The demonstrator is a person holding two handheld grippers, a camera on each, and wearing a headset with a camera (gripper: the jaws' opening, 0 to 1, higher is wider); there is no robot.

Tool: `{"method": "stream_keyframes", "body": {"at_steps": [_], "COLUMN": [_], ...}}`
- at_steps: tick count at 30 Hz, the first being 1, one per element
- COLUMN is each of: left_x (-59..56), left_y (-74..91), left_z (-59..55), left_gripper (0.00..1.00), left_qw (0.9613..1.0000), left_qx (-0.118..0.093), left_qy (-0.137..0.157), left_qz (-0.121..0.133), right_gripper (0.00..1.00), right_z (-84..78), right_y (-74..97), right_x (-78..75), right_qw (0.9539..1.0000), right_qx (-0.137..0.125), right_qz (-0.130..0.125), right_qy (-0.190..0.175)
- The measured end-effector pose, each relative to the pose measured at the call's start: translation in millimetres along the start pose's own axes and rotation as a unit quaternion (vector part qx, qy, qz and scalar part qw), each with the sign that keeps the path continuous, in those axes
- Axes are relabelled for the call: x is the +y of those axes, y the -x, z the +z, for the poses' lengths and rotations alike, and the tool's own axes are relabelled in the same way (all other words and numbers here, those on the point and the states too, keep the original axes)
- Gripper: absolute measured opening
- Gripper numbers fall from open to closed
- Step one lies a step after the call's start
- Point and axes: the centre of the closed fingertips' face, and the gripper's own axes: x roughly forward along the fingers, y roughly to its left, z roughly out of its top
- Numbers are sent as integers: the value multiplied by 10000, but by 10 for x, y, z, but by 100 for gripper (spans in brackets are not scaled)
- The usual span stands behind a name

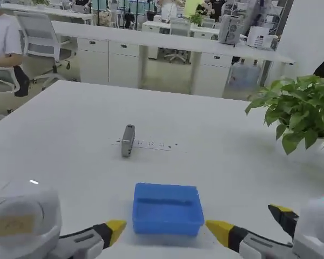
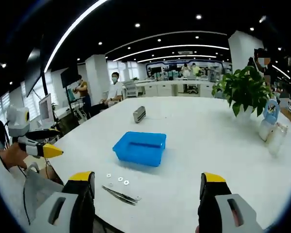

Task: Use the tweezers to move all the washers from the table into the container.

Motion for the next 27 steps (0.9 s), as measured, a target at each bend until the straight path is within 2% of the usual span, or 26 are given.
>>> {"method": "stream_keyframes", "body": {"at_steps": [6,27], "left_x": [-25,-75], "left_y": [8,-16], "left_z": [-24,-20], "left_gripper": [99,99], "left_qw": [10000,9999], "left_qx": [24,73], "left_qy": [66,-33], "left_qz": [-41,-138], "right_gripper": [86,85], "right_z": [-25,-65], "right_y": [10,12], "right_x": [1,5], "right_qw": [10000,9999], "right_qx": [24,120], "right_qz": [6,-7], "right_qy": [-35,34]}}
